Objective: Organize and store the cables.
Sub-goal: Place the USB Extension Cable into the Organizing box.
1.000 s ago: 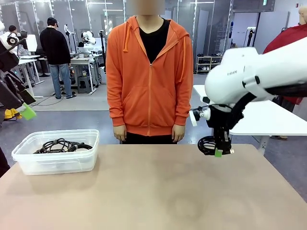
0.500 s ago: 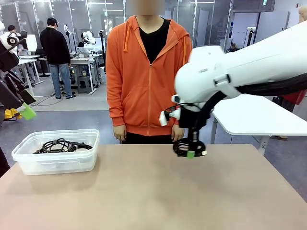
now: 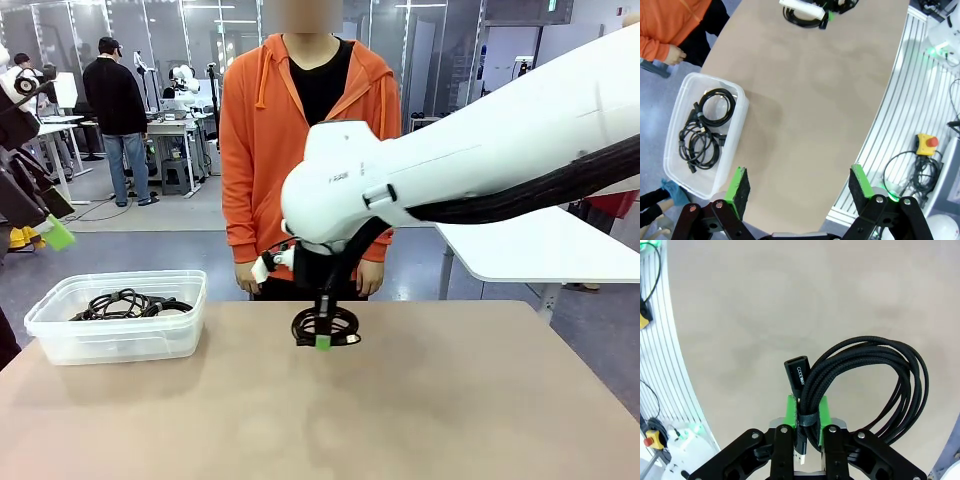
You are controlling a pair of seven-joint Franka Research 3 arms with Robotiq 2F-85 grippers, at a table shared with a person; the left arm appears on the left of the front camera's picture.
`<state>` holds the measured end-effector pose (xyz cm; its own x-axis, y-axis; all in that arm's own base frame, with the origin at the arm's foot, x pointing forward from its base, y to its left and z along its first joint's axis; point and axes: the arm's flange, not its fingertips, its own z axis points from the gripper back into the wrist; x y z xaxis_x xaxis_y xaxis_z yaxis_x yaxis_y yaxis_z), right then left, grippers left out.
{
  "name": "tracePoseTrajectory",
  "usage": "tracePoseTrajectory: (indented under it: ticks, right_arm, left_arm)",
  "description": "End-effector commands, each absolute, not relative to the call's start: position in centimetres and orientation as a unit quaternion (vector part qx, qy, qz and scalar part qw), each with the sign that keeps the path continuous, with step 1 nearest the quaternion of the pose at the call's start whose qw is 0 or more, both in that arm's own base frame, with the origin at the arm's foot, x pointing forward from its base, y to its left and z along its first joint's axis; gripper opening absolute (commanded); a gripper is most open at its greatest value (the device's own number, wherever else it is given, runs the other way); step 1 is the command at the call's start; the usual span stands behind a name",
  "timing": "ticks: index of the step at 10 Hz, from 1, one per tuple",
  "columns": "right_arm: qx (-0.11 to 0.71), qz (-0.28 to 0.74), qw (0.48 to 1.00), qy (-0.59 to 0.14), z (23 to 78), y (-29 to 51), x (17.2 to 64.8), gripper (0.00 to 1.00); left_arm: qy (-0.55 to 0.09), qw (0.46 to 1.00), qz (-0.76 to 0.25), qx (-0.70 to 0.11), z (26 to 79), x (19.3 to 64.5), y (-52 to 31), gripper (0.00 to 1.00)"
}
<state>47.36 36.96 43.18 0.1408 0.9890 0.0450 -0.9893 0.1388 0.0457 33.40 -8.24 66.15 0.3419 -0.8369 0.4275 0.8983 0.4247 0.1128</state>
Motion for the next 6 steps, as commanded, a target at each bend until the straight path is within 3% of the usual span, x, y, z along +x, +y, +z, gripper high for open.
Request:
tracePoseTrajectory:
  ticks: [1,6]
  right_arm:
    - [0.013,0.643,0.766,0.003,41.2,39.9,48.2,0.0]
    - [0.021,0.618,0.785,-0.032,36.8,42.0,48.1,0.0]
  left_arm:
    - [-0.215,0.821,-0.525,-0.068,66.2,33.4,-8.3,1.0]
    - [-0.215,0.821,-0.525,-0.068,66.2,33.4,-8.3,1.0]
